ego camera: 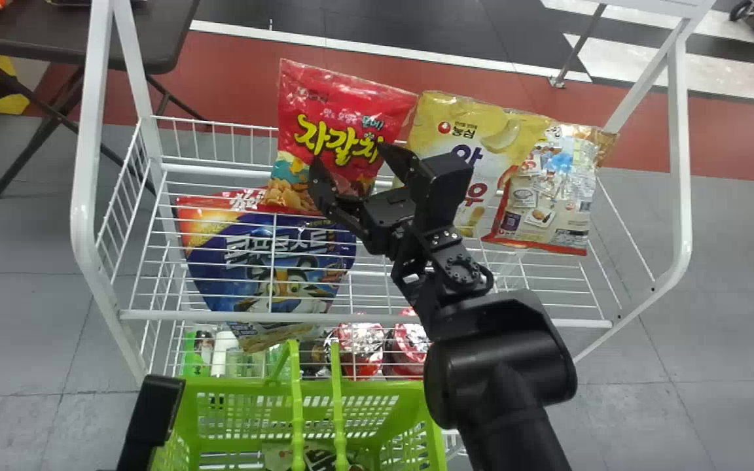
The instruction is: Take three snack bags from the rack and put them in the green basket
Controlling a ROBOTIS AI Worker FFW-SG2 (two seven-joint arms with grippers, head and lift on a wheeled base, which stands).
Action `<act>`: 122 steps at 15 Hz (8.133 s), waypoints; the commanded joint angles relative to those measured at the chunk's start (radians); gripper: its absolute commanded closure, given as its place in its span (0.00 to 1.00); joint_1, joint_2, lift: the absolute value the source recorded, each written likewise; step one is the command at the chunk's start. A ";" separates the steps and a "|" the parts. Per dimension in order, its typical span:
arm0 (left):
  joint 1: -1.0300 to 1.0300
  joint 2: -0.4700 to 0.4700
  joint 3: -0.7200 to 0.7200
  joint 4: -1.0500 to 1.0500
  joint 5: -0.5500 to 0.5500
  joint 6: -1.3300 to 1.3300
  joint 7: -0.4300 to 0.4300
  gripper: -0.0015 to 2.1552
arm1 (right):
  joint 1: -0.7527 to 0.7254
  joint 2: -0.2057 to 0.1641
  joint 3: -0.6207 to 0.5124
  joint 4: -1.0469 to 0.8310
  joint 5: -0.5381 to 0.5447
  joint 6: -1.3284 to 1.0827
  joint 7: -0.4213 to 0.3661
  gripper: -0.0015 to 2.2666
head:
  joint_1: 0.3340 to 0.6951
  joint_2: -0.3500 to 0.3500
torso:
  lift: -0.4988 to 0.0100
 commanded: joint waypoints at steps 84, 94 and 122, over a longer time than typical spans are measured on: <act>0.019 -0.024 -0.006 -0.013 -0.039 -0.026 0.011 0.86 | 0.107 -0.009 -0.560 -0.178 -0.023 0.234 0.021 0.92 | 1.00 0.00 | 0.95; 0.024 -0.022 -0.009 -0.026 -0.039 -0.023 0.011 0.86 | 0.266 0.001 -0.591 -0.390 -0.180 0.145 -0.013 0.92 | 1.00 0.00 | 0.95; 0.022 -0.038 -0.004 -0.032 -0.047 -0.035 0.022 0.86 | 0.901 -0.058 -0.236 -0.859 -0.382 0.663 0.182 0.92 | 1.00 0.00 | 0.95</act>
